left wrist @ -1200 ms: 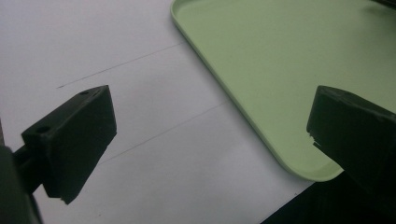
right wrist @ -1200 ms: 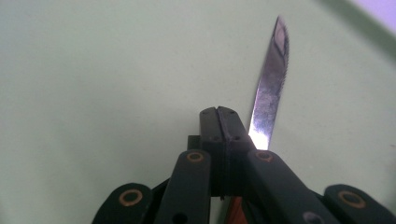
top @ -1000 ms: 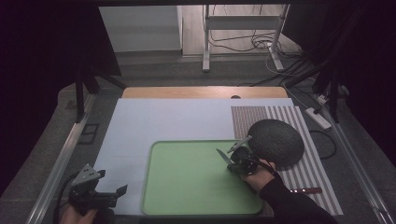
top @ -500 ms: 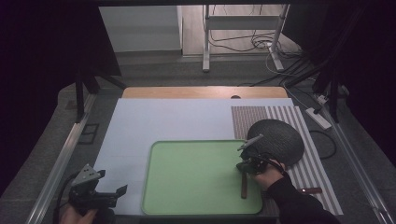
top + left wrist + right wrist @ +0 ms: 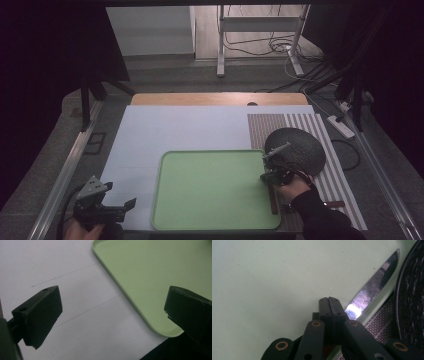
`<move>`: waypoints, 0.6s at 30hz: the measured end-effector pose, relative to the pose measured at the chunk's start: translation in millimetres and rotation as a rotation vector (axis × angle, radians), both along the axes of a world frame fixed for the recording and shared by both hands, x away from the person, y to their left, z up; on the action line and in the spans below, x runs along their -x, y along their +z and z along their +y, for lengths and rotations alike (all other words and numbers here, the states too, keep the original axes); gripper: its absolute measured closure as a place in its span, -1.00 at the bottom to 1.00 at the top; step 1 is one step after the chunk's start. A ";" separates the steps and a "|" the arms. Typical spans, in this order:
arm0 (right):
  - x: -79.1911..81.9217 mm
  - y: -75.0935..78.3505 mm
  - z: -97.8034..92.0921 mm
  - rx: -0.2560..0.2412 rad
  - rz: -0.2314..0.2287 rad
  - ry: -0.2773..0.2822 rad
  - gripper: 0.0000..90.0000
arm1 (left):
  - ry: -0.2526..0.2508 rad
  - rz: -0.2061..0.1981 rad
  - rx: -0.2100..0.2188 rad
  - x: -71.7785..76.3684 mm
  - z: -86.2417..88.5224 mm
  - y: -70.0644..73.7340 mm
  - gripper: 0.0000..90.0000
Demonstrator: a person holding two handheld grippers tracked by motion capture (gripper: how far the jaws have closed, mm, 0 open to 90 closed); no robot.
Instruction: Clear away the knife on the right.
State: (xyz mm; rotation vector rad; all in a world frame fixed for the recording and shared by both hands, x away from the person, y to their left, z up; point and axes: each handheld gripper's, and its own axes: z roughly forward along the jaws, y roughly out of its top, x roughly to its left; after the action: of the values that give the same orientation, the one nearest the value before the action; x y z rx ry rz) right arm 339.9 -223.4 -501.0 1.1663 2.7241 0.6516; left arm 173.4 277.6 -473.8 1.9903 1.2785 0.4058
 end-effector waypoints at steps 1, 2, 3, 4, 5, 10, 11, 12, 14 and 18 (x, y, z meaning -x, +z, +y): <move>0.1 0.1 0.2 -0.002 -0.001 0.006 0.97 | 0.000 0.000 0.001 0.0 0.1 0.0 -0.95; 0.5 0.5 1.0 -0.011 0.000 0.007 0.93 | 0.000 0.000 0.002 0.0 0.3 0.0 -0.95; 0.8 1.5 1.7 -0.021 -0.002 0.012 0.89 | 0.000 0.000 0.003 0.0 0.4 0.0 -0.95; 1.3 3.4 2.6 -0.035 -0.008 0.020 0.84 | -0.001 0.001 0.002 -0.1 0.7 0.0 -0.95; 1.9 4.5 3.4 -0.043 -0.015 0.020 0.79 | -0.001 0.001 0.003 -0.1 0.8 0.0 -0.95; 6.1 12.5 6.5 -0.075 -0.049 0.038 0.39 | 0.001 0.002 0.004 -0.2 0.6 0.0 -0.95; 6.6 13.3 6.8 -0.078 -0.055 0.042 0.32 | 0.001 0.002 0.004 -0.2 0.6 0.0 -0.95; 7.4 14.7 7.4 -0.080 -0.066 0.043 0.20 | 0.000 0.002 0.004 -0.2 0.9 0.0 -0.95; 8.3 16.5 8.0 -0.083 -0.077 0.047 0.03 | 0.001 0.002 0.005 -0.3 1.0 0.0 -0.95; 10.9 20.4 8.9 -0.100 -0.107 0.037 -0.37 | 0.000 0.002 0.005 -0.2 1.0 0.0 -0.95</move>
State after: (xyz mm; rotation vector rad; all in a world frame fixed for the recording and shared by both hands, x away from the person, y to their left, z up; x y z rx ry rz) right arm 329.1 -214.5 -480.6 1.0696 2.6574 0.8394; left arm 173.6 278.6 -473.9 1.9873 1.2792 0.4010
